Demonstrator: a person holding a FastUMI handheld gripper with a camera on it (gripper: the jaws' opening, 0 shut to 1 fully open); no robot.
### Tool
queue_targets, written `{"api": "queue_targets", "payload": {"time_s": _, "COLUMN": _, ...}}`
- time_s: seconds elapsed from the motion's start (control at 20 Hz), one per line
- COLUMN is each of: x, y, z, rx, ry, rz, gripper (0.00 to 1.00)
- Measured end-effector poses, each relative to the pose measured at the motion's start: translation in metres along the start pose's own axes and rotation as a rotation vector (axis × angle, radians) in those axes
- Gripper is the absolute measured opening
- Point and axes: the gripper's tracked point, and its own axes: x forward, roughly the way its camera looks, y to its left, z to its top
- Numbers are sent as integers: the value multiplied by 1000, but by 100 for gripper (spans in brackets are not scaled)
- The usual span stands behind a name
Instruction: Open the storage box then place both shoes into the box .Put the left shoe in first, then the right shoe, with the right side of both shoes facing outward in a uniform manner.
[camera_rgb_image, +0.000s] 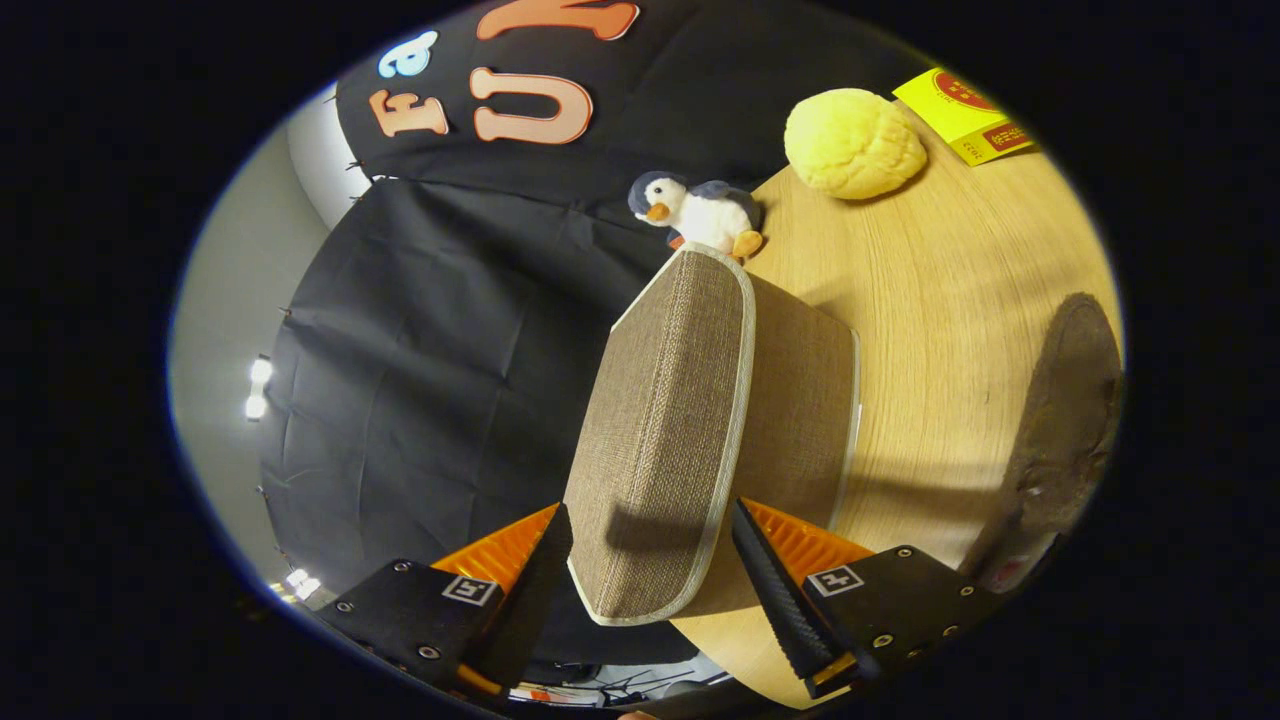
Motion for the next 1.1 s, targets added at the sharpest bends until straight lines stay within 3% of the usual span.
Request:
{"api": "queue_targets", "payload": {"time_s": 0.55, "x": 9, "y": -5, "z": 6, "rx": 174, "ry": -83, "rz": 116, "gripper": 93}}
{"api": "queue_targets", "payload": {"time_s": 0.8, "x": 8, "y": -3, "z": 3, "rx": 163, "ry": -85, "rz": 99, "gripper": 68}}
{"api": "queue_targets", "payload": {"time_s": 1.05, "x": 0, "y": 9, "z": 0, "rx": 151, "ry": -76, "rz": 110, "gripper": 62}}
{"api": "queue_targets", "payload": {"time_s": 1.1, "x": -7, "y": 12, "z": 2, "rx": 141, "ry": -87, "rz": 115, "gripper": 55}}
